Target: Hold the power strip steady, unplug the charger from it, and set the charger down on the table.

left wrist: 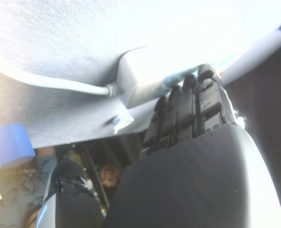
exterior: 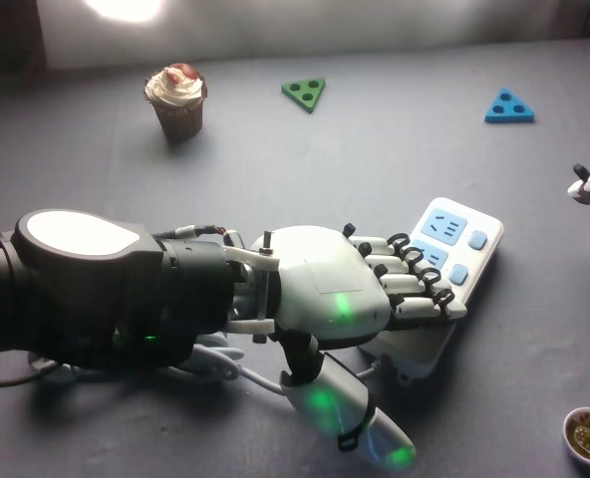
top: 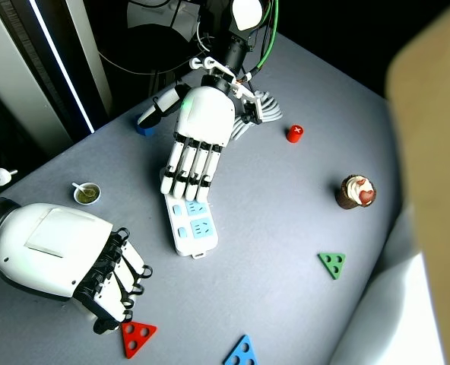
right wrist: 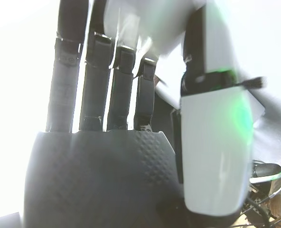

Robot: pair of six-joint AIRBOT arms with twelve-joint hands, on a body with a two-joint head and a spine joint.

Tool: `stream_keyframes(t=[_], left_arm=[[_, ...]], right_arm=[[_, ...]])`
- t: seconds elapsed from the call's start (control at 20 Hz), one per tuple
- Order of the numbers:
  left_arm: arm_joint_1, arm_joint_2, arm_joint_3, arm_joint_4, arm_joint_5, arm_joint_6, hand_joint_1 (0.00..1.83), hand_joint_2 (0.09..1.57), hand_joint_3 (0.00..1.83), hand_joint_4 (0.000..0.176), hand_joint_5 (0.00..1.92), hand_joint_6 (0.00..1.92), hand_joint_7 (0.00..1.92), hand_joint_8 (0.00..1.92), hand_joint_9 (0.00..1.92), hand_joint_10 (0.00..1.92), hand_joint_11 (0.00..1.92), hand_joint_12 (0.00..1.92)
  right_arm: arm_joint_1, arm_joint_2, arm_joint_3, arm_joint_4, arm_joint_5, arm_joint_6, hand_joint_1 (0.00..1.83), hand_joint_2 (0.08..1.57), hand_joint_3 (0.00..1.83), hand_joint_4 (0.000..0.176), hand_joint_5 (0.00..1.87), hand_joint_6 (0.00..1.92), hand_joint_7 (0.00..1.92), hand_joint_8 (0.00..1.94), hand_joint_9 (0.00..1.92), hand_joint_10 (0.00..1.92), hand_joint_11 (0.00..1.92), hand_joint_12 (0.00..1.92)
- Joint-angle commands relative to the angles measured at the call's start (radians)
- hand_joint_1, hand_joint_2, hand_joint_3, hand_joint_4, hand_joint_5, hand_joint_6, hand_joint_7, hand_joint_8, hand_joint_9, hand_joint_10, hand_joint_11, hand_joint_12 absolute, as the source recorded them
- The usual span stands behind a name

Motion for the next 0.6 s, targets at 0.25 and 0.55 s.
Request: stream_keyframes(t=[0.25,0.55], left_arm=[[-0.002,-0.008,-0.006,-0.002,-0.035,-0.009,0.00,0.95,0.00,0.000,0.02,0.00,0.05,0.00,0.05,0.00,0.04,0.06],[-0.009,-0.003,-0.003,-0.002,-0.039,-0.013,0.00,0.95,0.00,0.000,0.03,0.01,0.05,0.00,0.06,0.01,0.06,0.07]], right_arm=[[0.017,0.031,-0.029,0.018,0.150,0.159,0.78,1.04,0.01,0.000,0.45,0.00,0.59,0.00,0.68,0.00,0.37,0.85],[-0.031,0.112,-0.107,-0.205,0.443,0.558,0.71,1.03,0.00,0.000,0.40,0.00,0.54,0.00,0.58,0.00,0.33,0.67]])
